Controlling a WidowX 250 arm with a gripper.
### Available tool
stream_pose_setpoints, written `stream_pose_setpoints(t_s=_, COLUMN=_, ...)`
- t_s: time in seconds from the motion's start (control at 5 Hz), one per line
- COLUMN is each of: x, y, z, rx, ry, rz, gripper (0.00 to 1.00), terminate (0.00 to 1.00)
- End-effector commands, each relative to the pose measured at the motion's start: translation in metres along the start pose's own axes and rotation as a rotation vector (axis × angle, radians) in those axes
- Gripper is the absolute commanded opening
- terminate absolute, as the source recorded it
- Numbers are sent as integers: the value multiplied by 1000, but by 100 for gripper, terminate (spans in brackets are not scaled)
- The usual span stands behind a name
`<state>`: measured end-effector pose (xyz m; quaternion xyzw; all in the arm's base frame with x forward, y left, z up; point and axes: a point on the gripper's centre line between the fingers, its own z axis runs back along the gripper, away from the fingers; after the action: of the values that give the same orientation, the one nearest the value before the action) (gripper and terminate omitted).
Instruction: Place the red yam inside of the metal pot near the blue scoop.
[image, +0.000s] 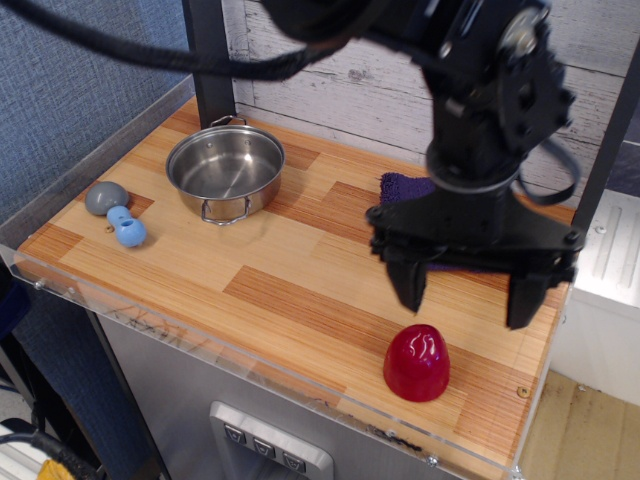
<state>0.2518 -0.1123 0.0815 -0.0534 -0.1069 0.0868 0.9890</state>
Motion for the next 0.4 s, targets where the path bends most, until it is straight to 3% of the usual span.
stream_pose_setpoints(t_s=0.0, x=2, y=8, z=-2, rx=-13, ry=-11, rz=27, gripper=100, terminate=0)
stream_pose_setpoints(t_s=0.2, x=0, y=9, z=-14, rx=4, ry=20, rz=37, gripper=100, terminate=0)
